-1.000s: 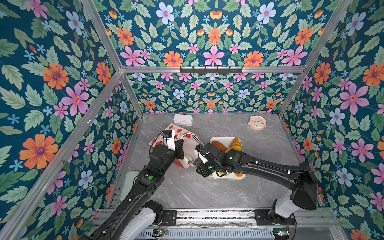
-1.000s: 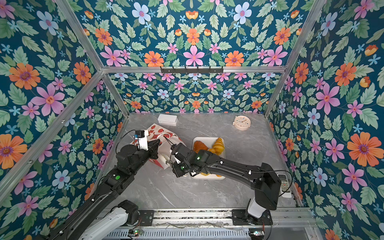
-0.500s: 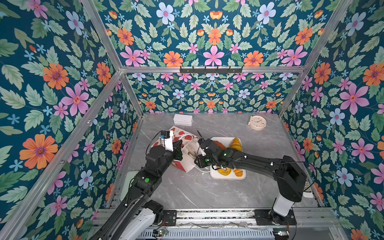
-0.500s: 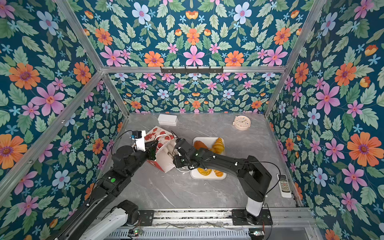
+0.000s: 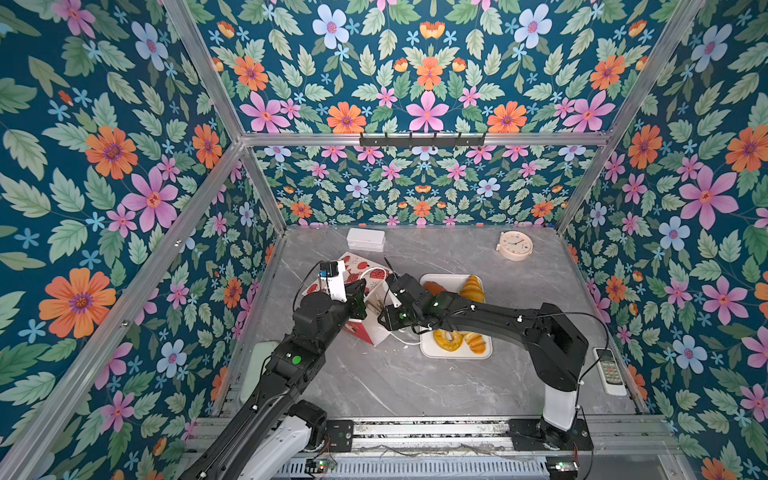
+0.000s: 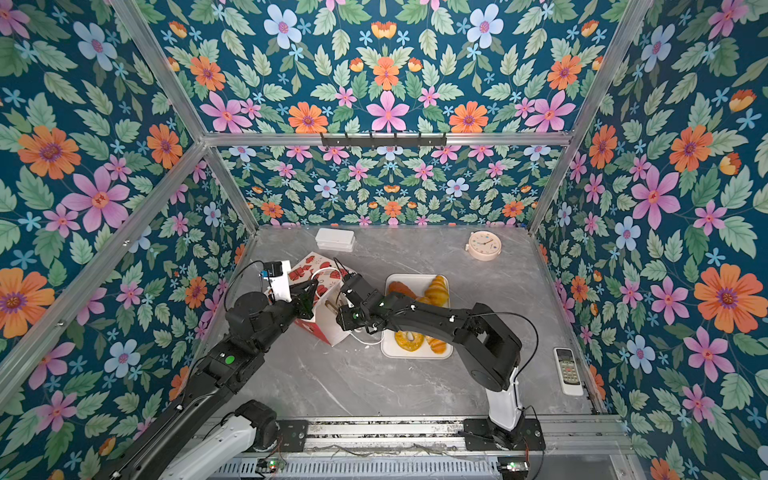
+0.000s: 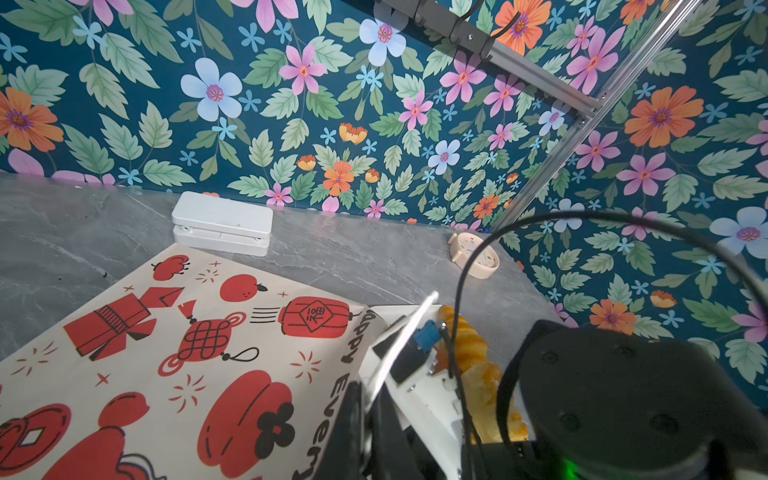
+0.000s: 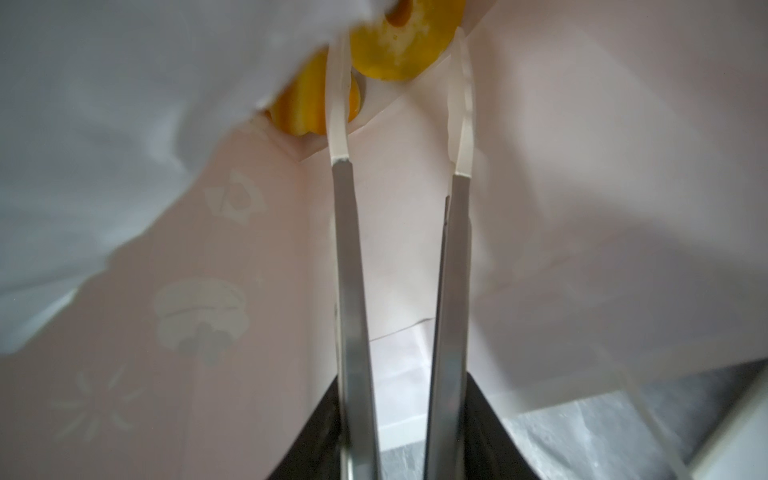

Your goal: Take the fake bread out of the paper bag

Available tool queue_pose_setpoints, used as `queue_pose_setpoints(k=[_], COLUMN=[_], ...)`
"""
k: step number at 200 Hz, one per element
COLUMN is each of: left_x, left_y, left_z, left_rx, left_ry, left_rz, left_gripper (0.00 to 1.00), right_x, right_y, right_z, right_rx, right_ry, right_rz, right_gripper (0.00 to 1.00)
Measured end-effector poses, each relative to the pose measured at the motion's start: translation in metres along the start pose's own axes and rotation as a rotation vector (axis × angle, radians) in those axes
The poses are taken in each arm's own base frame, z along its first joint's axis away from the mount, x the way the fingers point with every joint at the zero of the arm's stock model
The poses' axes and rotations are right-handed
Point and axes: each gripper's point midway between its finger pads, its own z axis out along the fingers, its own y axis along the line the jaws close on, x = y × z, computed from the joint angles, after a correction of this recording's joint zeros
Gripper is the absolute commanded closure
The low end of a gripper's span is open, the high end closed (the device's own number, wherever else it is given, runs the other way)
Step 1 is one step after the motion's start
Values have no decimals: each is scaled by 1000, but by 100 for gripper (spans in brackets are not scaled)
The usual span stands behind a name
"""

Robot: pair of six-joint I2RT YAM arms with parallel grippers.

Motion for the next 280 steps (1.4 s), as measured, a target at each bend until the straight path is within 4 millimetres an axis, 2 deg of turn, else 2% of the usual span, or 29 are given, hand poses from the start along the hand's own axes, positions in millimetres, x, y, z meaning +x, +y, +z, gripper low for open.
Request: queue_pose_setpoints(k=[73,122,165,209,236,280], left_x=[0,4,5,9,9,7], left_y=[-5,-6,-7,-5,-5,-5], left_z=[3,5,7,8,8,6], left_rx=[37,47,53,49,50,45], left_ry=[-13,-10,-6,5,4,-6], left_rz=[-29,-48,-48,-51,-51,-51], left_gripper=[90,90,90,90,90,90], right_x=[1,5,-8,-20,-28,-20], right_y=[5,11,24,31,30,12], right_z=[19,21,22,42,49,50], right_rx=[-52,-119,-177,-189,-165,-79], right_ry=[1,-17,-51,-48,-56,-41], right_rz=[70,109,118,135,143,159], right_gripper=[56,55,55,59,63,67])
